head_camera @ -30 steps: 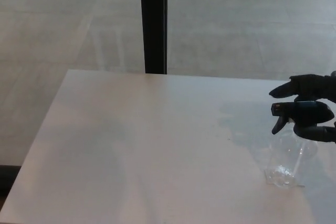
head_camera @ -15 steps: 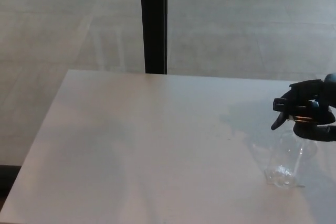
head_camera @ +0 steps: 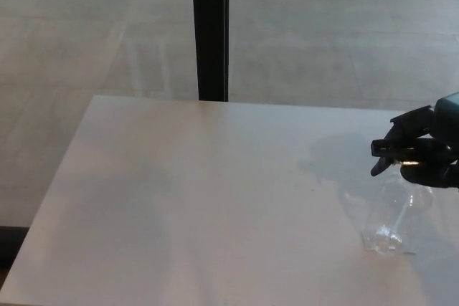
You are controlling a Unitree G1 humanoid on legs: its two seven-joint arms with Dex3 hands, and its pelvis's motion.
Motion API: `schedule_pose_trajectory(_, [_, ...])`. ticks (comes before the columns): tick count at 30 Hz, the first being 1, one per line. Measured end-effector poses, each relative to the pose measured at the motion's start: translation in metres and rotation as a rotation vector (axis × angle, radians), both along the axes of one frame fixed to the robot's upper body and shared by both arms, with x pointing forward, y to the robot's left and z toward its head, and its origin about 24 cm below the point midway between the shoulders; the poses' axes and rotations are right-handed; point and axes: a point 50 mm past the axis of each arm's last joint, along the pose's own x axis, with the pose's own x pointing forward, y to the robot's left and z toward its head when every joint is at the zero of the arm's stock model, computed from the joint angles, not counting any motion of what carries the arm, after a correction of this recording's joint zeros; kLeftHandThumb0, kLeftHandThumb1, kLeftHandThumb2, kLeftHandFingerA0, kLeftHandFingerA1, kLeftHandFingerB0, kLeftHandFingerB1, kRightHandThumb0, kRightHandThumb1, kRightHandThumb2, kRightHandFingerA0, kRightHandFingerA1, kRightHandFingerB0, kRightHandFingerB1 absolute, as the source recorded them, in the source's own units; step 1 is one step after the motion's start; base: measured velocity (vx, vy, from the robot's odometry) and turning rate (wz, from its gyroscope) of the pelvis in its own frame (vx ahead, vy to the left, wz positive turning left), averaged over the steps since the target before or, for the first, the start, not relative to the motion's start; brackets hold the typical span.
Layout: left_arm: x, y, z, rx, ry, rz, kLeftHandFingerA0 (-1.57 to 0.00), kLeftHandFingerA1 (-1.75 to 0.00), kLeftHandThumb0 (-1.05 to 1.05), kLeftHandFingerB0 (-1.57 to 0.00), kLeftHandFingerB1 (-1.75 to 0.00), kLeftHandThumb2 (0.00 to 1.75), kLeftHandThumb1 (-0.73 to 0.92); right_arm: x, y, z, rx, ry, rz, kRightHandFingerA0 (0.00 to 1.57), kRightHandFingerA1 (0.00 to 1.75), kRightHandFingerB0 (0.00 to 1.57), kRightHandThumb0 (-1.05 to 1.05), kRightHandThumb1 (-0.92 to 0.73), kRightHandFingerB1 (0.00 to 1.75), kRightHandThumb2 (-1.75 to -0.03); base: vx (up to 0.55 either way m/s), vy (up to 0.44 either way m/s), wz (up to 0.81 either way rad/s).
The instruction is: The robot uses its right hand to grab and lift the lid of the spray bottle kept in the middle of the desk and places the lid on the right side of the bottle
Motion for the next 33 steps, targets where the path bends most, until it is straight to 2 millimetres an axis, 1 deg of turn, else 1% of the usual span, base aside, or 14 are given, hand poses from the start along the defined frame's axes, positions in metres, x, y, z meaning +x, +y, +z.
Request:
schedule_pose_trajectory(4, [0.000,0.000,0.000,0.000,0.002,-0.001,-0.55,-0.50,-0.84,-0.38,-0.40,0.66,0.86,0.000,0.000,-0.001,-0.010,-0.031,0.013,0.97,1.72,0.91,-0.38,-0.61,0.68,-0.63,0.00,0.000,0.00])
schedule_pose_trajectory(5, [0.000,0.000,0.000,0.000,0.003,-0.001,-0.56,-0.50,-0.85,-0.39,-0.40,0.66,0.88,-0.001,0.000,-0.001,-0.014,-0.043,0.018,1.23,1.38,0.84,-0.37,-0.45,0.77,-0.89,0.00,0.000,0.00])
schedule_pose_trajectory(6, [-0.001,0.000,0.000,0.000,0.003,-0.002,-0.55,-0.50,-0.86,-0.38,-0.39,0.66,0.87,-0.001,0.000,-0.001,-0.015,-0.053,0.023,1.22,1.38,0.85,-0.34,-0.45,0.76,-0.89,0.00,0.000,0.00])
schedule_pose_trajectory(7, [-0.001,0.000,0.000,0.001,0.004,-0.004,-0.56,-0.49,-0.85,-0.38,-0.39,0.66,0.88,-0.001,-0.001,0.000,-0.009,-0.072,0.027,0.93,1.74,0.88,-0.30,-0.66,0.65,-0.62,0.00,0.000,0.00])
schedule_pose_trajectory(9, [-0.003,0.000,0.000,0.004,0.007,-0.005,-0.56,-0.49,-0.85,-0.38,-0.39,0.67,0.89,-0.001,-0.004,0.004,0.013,-0.106,0.020,0.92,1.71,0.89,-0.29,-0.65,0.62,-0.62,0.00,0.000,0.00])
schedule_pose_trajectory(10, [-0.003,0.000,-0.001,0.005,0.009,-0.007,-0.49,-0.59,-0.87,-0.32,-0.52,1.10,0.73,-0.001,-0.006,0.006,0.024,-0.121,0.014,0.94,1.67,0.89,-0.24,-0.69,0.72,-0.72,0.00,0.000,0.00])
schedule_pose_trajectory(11, [-0.004,0.000,-0.001,0.006,0.011,-0.009,-0.49,-0.59,-0.87,-0.32,-0.52,1.10,0.73,-0.001,-0.008,0.010,0.037,-0.139,0.009,0.94,1.67,0.89,-0.24,-0.69,0.72,-0.72,0.00,0.000,0.00])
schedule_pose_trajectory(12, [-0.004,0.000,-0.001,0.007,0.011,-0.012,-0.55,-0.50,-0.85,-0.38,-0.39,0.66,0.88,-0.001,-0.010,0.014,0.050,-0.157,0.002,0.94,1.67,0.88,-0.24,-0.70,0.75,-0.76,0.00,0.000,0.00])
schedule_pose_trajectory(14, [-0.004,0.000,0.000,0.009,0.010,-0.014,-0.55,-0.51,-0.84,-0.38,-0.40,0.66,0.87,-0.001,-0.014,0.023,0.078,-0.189,-0.009,0.91,1.63,0.86,-0.21,-0.70,0.80,-0.83,0.00,0.000,0.00])
schedule_pose_trajectory(20, [-0.005,0.000,0.000,0.012,0.010,-0.015,-0.55,-0.49,-0.83,-0.38,-0.40,0.66,0.88,0.001,-0.022,0.046,0.125,-0.250,-0.037,0.88,1.64,0.87,-0.21,-0.71,0.76,-0.78,0.00,0.000,0.00])
schedule_pose_trajectory(21, [-0.005,0.000,0.000,0.012,0.011,-0.014,-0.49,-0.60,-0.85,-0.33,-0.52,1.09,0.71,0.002,-0.023,0.051,0.133,-0.259,-0.043,0.92,1.67,0.87,-0.20,-0.72,0.76,-0.77,0.00,0.000,0.00])
schedule_pose_trajectory(23, [-0.006,0.000,0.000,0.012,0.012,-0.013,-0.49,-0.60,-0.85,-0.32,-0.52,1.09,0.71,0.004,-0.027,0.062,0.151,-0.281,-0.055,0.87,1.64,0.86,-0.23,-0.70,0.77,-0.77,0.00,0.000,0.00])
schedule_pose_trajectory(24, [-0.006,0.000,0.000,0.012,0.011,-0.012,-0.55,-0.49,-0.83,-0.38,-0.40,0.66,0.88,0.005,-0.028,0.069,0.161,-0.295,-0.062,0.87,1.66,0.87,-0.24,-0.70,0.78,-0.77,0.00,0.000,0.00])
schedule_pose_trajectory(33, [-0.010,0.001,0.000,0.014,0.015,-0.005,-0.56,-0.49,-0.84,-0.39,-0.40,0.66,0.87,-0.001,-0.043,0.127,0.262,-0.422,-0.118,0.92,1.68,0.94,-0.24,-0.65,0.71,-0.76,0.00,0.000,0.00])
